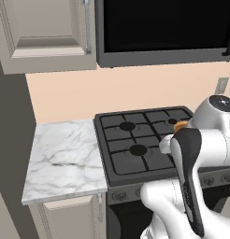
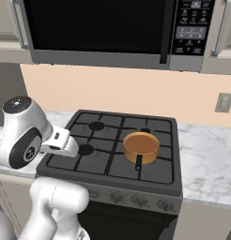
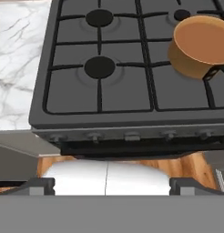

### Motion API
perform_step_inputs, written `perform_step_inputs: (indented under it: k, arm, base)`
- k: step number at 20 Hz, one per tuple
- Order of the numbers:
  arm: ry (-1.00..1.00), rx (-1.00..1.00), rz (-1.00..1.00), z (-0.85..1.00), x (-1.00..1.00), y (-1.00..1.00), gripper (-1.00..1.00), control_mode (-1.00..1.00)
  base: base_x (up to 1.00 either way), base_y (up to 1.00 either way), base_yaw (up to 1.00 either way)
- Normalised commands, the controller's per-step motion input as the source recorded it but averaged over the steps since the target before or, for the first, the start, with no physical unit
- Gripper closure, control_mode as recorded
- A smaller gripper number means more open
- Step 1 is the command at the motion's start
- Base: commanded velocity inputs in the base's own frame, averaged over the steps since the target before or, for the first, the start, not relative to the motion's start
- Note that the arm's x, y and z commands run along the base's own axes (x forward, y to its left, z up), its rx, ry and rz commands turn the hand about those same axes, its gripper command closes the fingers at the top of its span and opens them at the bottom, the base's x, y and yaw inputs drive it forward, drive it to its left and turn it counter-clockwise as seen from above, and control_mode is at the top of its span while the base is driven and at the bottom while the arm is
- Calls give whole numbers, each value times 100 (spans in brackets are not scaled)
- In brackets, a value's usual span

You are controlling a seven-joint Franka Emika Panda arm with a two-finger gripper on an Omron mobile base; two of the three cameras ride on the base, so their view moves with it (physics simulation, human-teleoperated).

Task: Pick up the sugar cube(s) and place them in the saucepan with hot chocolate.

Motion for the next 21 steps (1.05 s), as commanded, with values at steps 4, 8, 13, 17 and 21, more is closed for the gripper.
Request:
perform_step_inputs:
  k: [4, 8, 13, 17, 21]
  arm:
    - [4, -1, 2, 0, 0, 82, -100, -100]
    - [6, -2, 0, -12, 10, 84, -100, -100]
    - [2, 0, 0, -16, 31, 63, -100, -100]
    - [15, -3, 0, -17, 71, 11, -100, -100]
    - [33, 0, 0, -6, 64, 0, -100, -100]
  base:
    - [0, 0, 0]
    - [0, 0, 0]
    - [0, 0, 0]
    - [0, 0, 0]
    - [0, 0, 0]
